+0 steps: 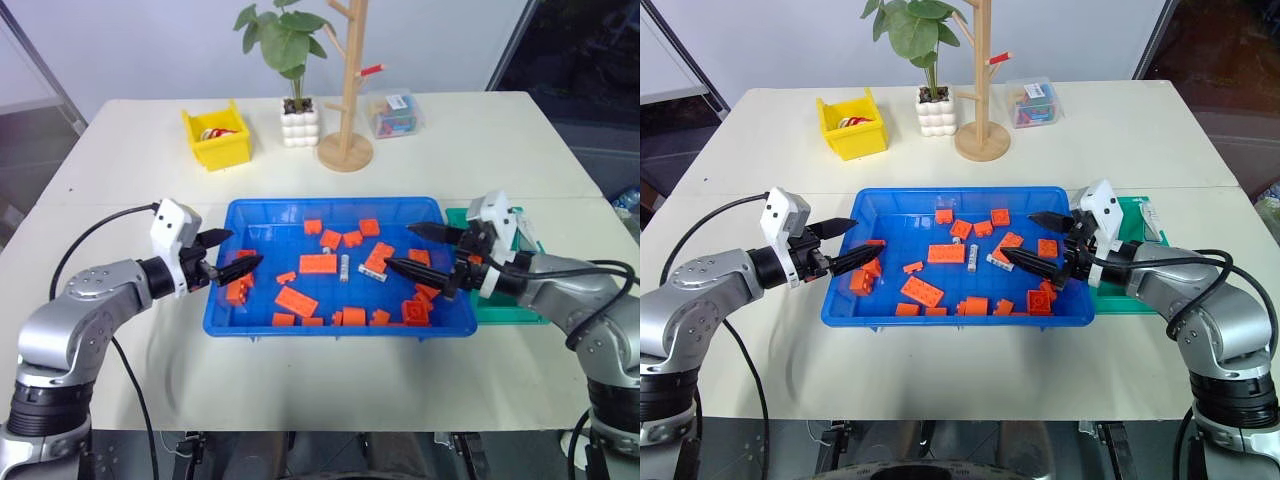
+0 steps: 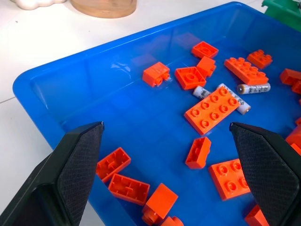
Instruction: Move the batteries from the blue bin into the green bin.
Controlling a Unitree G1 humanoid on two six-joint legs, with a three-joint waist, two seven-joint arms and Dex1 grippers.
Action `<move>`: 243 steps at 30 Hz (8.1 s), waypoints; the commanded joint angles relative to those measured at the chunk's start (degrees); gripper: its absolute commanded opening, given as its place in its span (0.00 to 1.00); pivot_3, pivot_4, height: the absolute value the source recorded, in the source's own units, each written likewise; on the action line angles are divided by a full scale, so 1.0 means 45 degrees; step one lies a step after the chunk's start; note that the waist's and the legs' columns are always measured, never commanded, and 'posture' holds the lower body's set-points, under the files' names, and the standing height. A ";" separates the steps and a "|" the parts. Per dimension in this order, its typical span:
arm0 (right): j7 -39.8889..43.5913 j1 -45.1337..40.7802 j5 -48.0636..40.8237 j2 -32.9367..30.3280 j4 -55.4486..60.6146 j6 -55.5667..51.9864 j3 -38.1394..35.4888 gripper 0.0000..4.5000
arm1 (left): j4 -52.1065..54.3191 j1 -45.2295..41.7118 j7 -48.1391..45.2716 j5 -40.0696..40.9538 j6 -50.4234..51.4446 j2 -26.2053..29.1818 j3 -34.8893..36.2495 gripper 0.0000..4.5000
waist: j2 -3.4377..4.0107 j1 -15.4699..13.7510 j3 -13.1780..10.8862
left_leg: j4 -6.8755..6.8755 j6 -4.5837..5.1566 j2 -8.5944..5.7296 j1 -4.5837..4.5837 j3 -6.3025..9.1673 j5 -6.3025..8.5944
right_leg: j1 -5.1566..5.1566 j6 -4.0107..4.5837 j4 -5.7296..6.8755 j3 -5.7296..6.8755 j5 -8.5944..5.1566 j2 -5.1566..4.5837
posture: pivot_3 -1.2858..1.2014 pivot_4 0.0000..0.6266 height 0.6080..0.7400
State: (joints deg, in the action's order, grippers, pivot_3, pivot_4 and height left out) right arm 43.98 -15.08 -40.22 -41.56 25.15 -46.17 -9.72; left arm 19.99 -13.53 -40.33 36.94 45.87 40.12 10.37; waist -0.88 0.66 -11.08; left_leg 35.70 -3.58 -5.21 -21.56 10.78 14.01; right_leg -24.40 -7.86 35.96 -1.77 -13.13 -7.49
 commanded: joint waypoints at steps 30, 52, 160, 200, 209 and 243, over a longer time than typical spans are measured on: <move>-0.0142 -0.0260 -0.0106 -0.0152 0.0403 0.0095 -0.0020 0.99 | 0.0218 -0.0302 -0.1668 -0.0058 -0.0428 0.0926 -0.0011 1.00 | 0.0000 0.0000 0.0000 | -0.0003 0.0001 0.0002 -0.0002 0.0000 0.0001 | 0.0000 0.0000 -0.0005 0.0000 -0.0001 0.0000 | 0.52 0.24 1.00; 0.3459 -0.7908 0.5138 0.1021 -0.5052 0.3588 0.6535 0.99 | -0.1814 -0.2060 -0.4101 -0.1056 -0.1166 0.3115 -0.0873 1.00 | 0.0001 0.0117 -0.0006 | -0.0074 -0.0001 0.0026 0.0000 0.0003 0.0000 | -0.0018 0.0003 -0.0064 0.0002 0.0002 0.0032 | 0.52 0.24 1.00; 0.5157 -0.7289 0.7999 0.2709 -0.7068 0.4007 0.7685 0.99 | -0.0793 -0.1707 -0.4596 -0.0326 -0.0737 0.3031 -0.0893 1.00 | -0.0002 0.0416 -0.0004 | -0.0094 -0.0054 0.0062 0.0017 0.0033 -0.0027 | -0.0046 0.0062 -0.0003 0.0001 0.0039 0.0081 | 0.52 0.24 1.00; 0.4596 -0.7758 0.9262 0.3765 -0.9980 0.4637 0.7495 0.51 | 0.0193 -0.1780 -0.4004 -0.0085 -0.0431 0.2736 -0.0904 1.00 | -0.0004 0.0427 -0.0003 | -0.0094 -0.0055 0.0066 0.0025 0.0033 -0.0028 | -0.0045 0.0065 0.0005 0.0001 0.0041 0.0086 | 0.52 0.24 1.00; 0.4782 -0.7787 0.9175 0.3691 -0.9462 0.4212 0.7453 0.74 | 0.0092 -0.1769 -0.3954 -0.0163 -0.0472 0.2595 -0.0999 1.00 | -0.0004 0.0429 -0.0003 | -0.0094 -0.0055 0.0066 0.0024 0.0033 -0.0028 | -0.0046 0.0066 0.0005 0.0001 0.0041 0.0086 | 0.52 0.24 1.00; 0.5290 -0.8386 0.9804 0.3857 -0.9046 0.3762 0.7932 0.50 | 0.0125 -0.1413 -0.3446 -0.0347 -0.0788 0.1945 -0.1073 1.00 | -0.0004 0.0429 -0.0003 | -0.0093 -0.0056 0.0066 0.0023 0.0033 -0.0028 | -0.0046 0.0066 0.0004 0.0001 0.0041 0.0086 | 0.52 0.24 1.00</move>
State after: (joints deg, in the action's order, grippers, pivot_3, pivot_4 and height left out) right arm 67.58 -50.65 3.90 -24.05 -18.47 -29.33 26.63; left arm 19.80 -19.83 -56.01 35.53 43.37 48.77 5.23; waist -0.90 2.59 -11.09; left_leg 35.28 -3.83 -4.92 -21.45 10.93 13.88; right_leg -24.61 -7.56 35.98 -1.76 -12.94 -7.11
